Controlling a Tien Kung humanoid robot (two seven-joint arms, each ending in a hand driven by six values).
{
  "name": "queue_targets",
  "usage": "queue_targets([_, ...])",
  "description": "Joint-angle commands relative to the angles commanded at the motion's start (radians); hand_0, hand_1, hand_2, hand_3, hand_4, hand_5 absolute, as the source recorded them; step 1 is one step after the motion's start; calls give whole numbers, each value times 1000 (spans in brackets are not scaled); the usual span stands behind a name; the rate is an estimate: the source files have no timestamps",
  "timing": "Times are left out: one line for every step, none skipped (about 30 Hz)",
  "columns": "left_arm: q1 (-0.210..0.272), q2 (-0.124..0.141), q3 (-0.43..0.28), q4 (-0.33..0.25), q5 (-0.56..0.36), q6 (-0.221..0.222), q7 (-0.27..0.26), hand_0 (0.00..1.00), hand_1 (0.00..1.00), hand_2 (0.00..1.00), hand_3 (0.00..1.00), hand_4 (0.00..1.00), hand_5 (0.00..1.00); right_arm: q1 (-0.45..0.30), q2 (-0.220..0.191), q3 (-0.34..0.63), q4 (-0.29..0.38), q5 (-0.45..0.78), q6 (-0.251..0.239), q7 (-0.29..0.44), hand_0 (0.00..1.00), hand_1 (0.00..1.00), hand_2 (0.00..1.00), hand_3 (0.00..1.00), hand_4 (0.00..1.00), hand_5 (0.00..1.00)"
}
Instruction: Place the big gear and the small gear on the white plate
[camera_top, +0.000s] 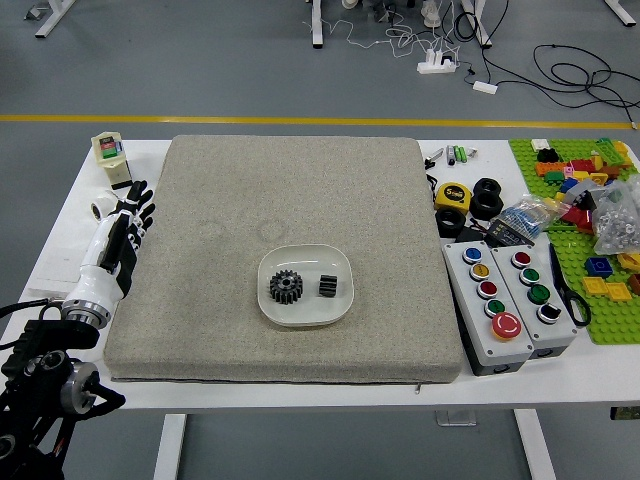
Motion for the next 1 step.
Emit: queue_targets([1,0,-1,0,-1,0,0,998,998,998,965,945,978,0,0,0,0,-1,0,0,678,696,772,597,805,615])
